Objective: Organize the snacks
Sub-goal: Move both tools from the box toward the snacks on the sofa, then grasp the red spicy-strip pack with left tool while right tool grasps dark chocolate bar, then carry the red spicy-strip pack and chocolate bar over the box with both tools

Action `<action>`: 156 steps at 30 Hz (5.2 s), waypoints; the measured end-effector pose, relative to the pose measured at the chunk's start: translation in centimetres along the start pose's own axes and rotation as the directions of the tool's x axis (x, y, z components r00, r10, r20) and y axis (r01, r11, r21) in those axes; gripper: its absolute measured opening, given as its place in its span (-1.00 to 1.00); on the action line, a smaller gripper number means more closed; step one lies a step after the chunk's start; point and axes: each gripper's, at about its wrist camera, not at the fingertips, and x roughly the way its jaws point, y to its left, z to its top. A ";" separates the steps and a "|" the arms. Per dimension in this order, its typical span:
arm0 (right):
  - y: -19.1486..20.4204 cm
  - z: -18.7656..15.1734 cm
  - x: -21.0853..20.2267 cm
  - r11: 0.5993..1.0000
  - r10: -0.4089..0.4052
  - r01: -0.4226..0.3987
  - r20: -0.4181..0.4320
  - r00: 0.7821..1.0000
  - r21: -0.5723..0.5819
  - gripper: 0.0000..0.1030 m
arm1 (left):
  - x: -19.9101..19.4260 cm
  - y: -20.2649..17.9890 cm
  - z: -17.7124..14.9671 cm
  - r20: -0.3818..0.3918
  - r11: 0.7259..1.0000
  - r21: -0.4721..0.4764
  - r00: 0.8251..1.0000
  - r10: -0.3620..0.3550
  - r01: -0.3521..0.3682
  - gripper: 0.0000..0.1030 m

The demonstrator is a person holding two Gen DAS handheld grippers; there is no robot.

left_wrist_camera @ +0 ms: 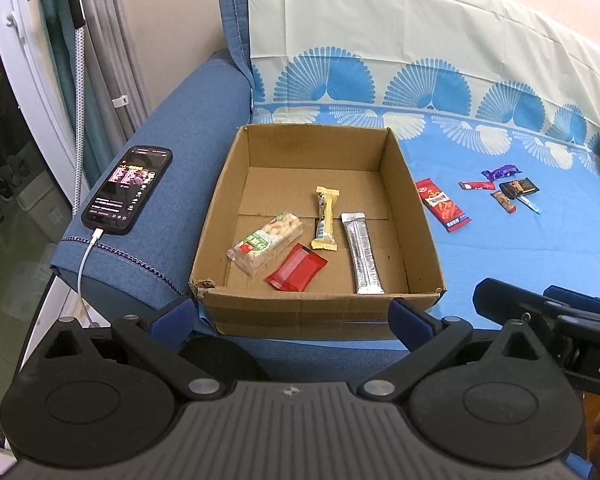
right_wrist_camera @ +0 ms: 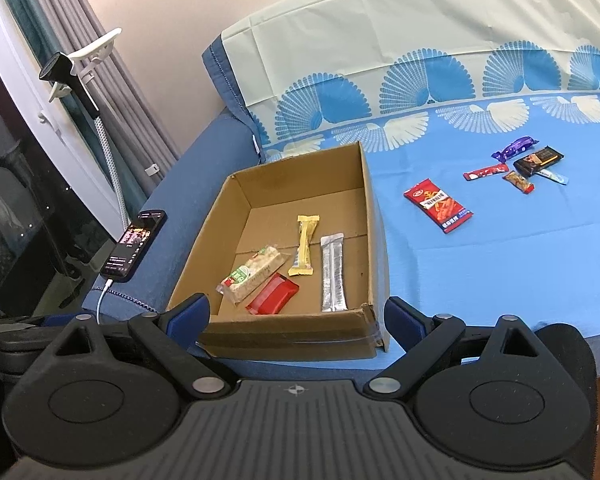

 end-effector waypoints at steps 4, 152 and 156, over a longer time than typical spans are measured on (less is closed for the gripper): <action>-0.6 0.1 0.1 1.000 0.005 -0.005 0.004 1.000 0.009 0.84 | 0.3 -0.8 0.6 -0.004 1.000 0.006 1.000 0.001 -0.001 0.99; 1.0 -0.5 -1.2 0.976 -0.064 0.083 0.099 0.993 -0.203 -0.41 | 0.4 3.4 0.8 0.012 0.994 -0.076 0.997 -0.076 0.077 -0.04; 1.7 0.6 0.5 0.972 -0.058 0.076 0.084 0.995 -0.221 -0.41 | 1.9 4.4 2.1 0.004 0.994 -0.085 0.997 -0.075 0.075 -0.04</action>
